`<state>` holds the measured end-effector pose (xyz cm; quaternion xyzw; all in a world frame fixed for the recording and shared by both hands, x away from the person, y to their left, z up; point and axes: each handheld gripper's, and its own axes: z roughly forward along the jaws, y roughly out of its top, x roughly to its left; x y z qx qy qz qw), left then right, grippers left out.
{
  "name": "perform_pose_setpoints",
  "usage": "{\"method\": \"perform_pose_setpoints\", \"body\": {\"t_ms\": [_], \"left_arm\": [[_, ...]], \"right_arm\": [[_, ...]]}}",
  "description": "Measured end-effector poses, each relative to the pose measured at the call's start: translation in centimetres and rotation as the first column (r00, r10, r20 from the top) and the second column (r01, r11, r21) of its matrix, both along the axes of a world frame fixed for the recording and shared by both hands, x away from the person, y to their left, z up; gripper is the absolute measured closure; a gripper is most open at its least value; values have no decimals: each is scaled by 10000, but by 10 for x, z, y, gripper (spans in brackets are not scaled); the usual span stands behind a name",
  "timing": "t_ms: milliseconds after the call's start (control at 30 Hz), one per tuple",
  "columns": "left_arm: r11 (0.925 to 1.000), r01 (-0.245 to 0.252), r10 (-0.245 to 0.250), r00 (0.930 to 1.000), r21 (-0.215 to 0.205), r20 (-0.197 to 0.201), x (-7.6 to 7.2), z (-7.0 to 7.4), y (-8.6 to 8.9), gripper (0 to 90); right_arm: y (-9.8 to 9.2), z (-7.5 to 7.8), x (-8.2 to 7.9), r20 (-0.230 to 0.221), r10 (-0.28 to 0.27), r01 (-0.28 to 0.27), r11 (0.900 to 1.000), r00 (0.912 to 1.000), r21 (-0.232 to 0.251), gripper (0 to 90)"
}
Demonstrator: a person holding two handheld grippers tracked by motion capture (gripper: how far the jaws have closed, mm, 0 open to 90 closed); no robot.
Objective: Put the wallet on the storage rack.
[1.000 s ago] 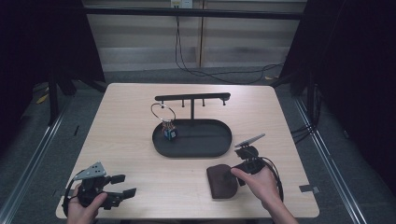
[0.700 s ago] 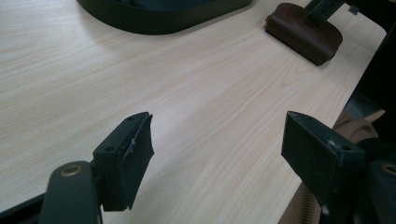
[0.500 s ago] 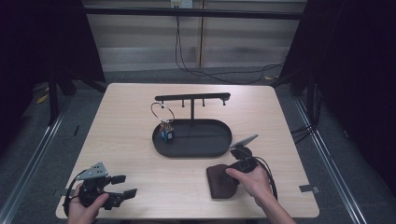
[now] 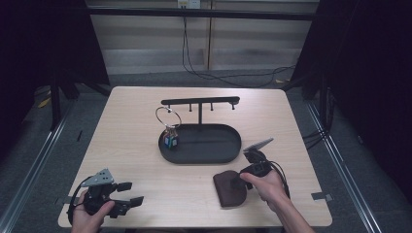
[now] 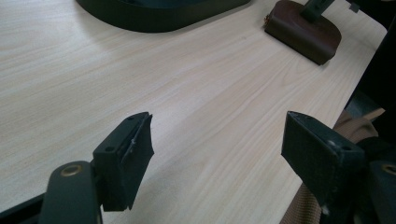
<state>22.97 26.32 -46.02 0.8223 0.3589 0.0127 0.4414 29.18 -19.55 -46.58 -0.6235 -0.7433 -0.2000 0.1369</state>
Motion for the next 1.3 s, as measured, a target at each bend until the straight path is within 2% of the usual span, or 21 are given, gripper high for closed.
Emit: {"method": "perform_pose_setpoints", "body": {"t_ms": [167, 267, 433, 533, 767, 900, 1067, 1300], "left_arm": [[10000, 52, -52, 9999, 14, -115, -1, 0, 0, 246], [10000, 41, -41, 9999, 24, -130, 0, -1, 0, 246], [10000, 26, -26, 9999, 12, -103, 0, -1, 0, 246], [10000, 24, -24, 9999, 22, -106, 0, -1, 1, 246], [10000, 39, -38, 9999, 15, -154, 0, -2, 0, 246], [10000, 72, -71, 9998, 51, -181, 1, -2, 0, 246], [10000, 38, -38, 9999, 10, -142, 0, -1, 0, 246], [10000, 73, -72, 9999, 43, -154, 2, -2, 0, 245]], "right_arm": [[-6, 0, 3, -10, 23, -22, 9994, 10000, 334, 670], [-8, 4, 4, 135, -65, 58, 9989, 9999, 467, 743], [-8, 6, 5, 218, 43, -49, 9996, 9998, 283, 745], [-7, 10, 5, 337, -14, 1, 9992, 9994, 399, 763], [-2, 20, 4, 586, 375, -367, 9992, 9976, -154, 767], [0, 31, 5, 751, 439, -430, 9990, 9962, -136, 823], [4, 41, 6, 881, 655, -591, 9956, 9940, -733, 828], [8, 50, 6, 1098, 974, -829, 9880, 9892, -1300, 832]]}}
